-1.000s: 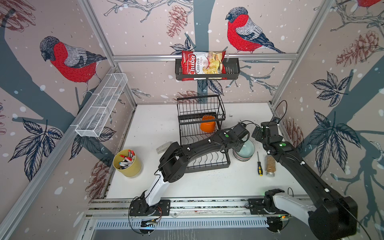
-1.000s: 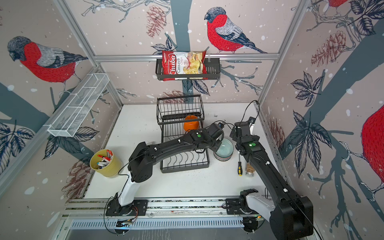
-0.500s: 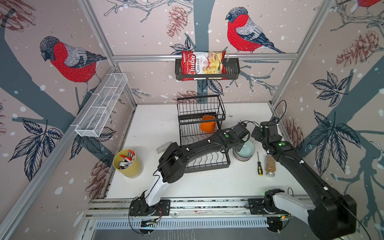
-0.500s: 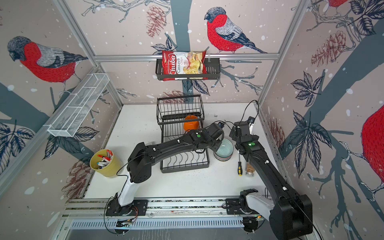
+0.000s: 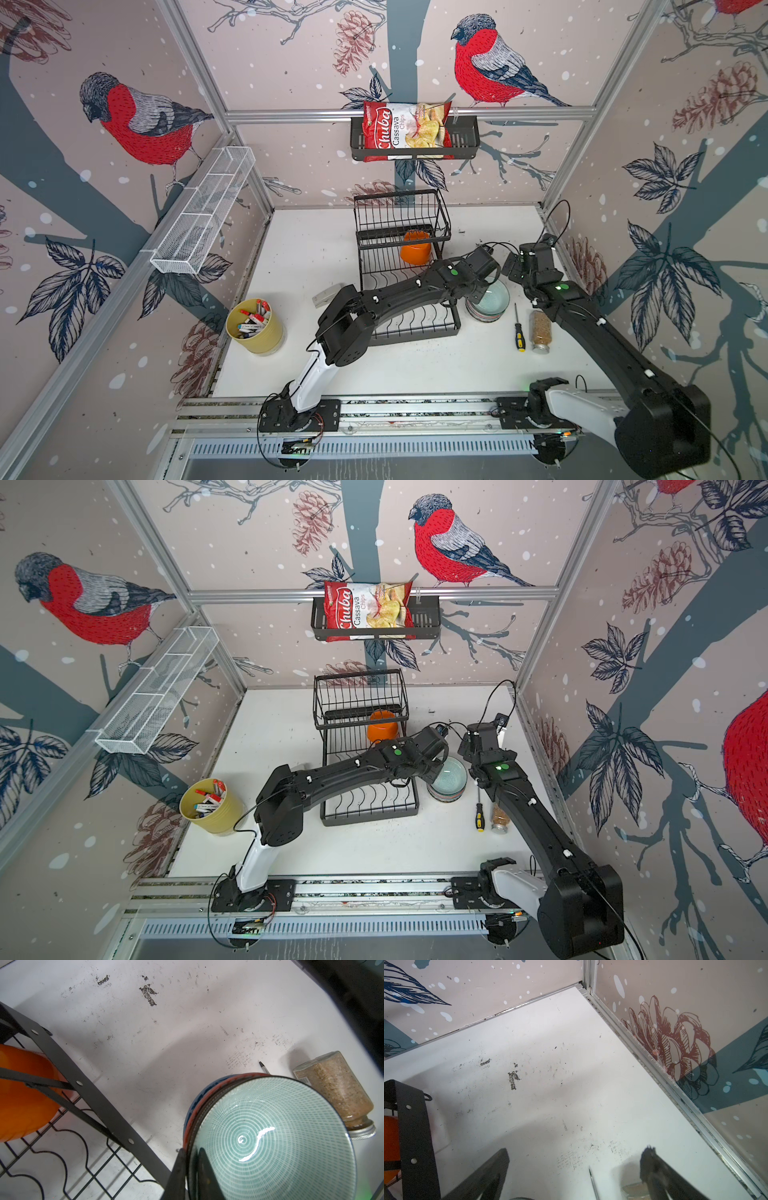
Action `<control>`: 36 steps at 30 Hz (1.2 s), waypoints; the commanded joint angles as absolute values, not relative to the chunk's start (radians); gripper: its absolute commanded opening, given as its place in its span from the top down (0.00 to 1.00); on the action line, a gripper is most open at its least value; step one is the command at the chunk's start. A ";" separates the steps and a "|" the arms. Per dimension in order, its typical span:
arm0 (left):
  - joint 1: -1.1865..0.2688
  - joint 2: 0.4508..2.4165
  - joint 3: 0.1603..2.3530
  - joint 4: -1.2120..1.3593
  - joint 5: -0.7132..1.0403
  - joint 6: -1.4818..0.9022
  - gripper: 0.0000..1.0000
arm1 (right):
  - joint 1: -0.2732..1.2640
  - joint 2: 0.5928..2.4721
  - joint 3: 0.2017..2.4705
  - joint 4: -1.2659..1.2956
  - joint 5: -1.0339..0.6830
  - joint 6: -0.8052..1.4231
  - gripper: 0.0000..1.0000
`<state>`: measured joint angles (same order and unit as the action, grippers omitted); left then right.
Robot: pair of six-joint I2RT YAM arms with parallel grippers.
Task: Load the bowls into the dish rack
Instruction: 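Lower the left gripper onto the rim of the top green-interior bowl and close it, then lift the green-interior bowl off the stack with the left gripper toward the rack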
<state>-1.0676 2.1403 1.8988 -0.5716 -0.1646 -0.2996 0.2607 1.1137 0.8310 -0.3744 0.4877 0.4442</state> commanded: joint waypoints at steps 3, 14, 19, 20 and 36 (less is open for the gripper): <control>-1.072 2.137 1.908 -0.585 -0.162 -0.292 0.90 | 0.261 1.116 0.831 -0.362 0.482 0.440 0.01; -1.072 2.135 1.920 -0.585 -0.144 -0.294 1.00 | 0.260 1.120 0.829 -0.360 0.477 0.441 0.01; -1.072 2.126 1.921 -0.580 -0.128 -0.294 1.00 | 0.260 1.119 0.830 -0.360 0.473 0.441 0.01; -1.072 2.124 1.919 -0.578 -0.127 -0.292 1.00 | 0.261 1.119 0.831 -0.360 0.472 0.441 0.01; -1.070 2.091 1.914 -0.537 -0.085 -0.288 1.00 | 0.259 1.114 0.831 -0.356 0.470 0.441 0.01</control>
